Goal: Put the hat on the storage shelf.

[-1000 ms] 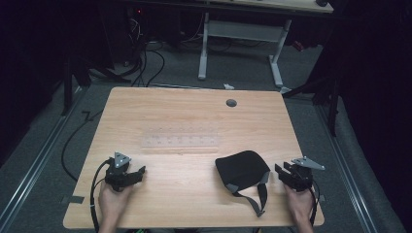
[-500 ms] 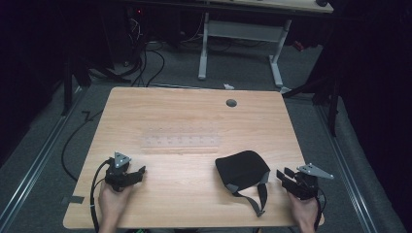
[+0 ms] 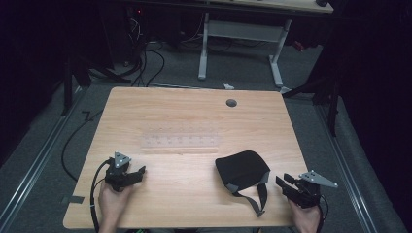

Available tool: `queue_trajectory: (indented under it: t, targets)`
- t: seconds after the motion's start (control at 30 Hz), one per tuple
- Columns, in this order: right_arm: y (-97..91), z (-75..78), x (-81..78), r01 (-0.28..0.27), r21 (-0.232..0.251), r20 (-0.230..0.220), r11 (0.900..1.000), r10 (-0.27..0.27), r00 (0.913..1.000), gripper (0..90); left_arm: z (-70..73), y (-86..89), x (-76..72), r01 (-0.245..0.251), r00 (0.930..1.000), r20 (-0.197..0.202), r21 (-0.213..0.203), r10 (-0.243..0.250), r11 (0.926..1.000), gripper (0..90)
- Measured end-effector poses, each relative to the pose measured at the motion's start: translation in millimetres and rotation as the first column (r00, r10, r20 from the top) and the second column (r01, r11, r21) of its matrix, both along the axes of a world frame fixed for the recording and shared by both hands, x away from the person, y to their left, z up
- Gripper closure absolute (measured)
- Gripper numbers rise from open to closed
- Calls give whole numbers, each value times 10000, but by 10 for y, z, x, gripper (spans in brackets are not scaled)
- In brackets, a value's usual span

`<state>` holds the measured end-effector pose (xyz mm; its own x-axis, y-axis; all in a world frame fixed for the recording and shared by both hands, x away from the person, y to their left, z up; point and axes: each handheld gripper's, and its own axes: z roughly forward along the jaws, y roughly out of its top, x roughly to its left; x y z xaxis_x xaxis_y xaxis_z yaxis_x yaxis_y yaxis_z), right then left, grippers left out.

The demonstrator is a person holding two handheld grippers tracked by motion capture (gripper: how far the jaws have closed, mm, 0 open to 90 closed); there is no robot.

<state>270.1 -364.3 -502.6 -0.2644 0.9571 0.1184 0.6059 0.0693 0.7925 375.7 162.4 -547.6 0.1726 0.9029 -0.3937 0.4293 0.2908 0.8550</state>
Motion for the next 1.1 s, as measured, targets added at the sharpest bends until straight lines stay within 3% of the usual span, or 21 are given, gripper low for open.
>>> queue_trajectory:
  t: [0.5, 1.1]
  targets:
    - [140, 153, -110, -779, 286, 525, 9965, 763, 9957, 542, 0, 0, 0, -1, 10000, 1, -6, 1, 10000, 313]
    - [321, 180, 0, -1414, 363, 400, 9893, 1400, 9893, 478, 0, 0, 0, 4, 10000, -2, -4, -4, 10000, 313]
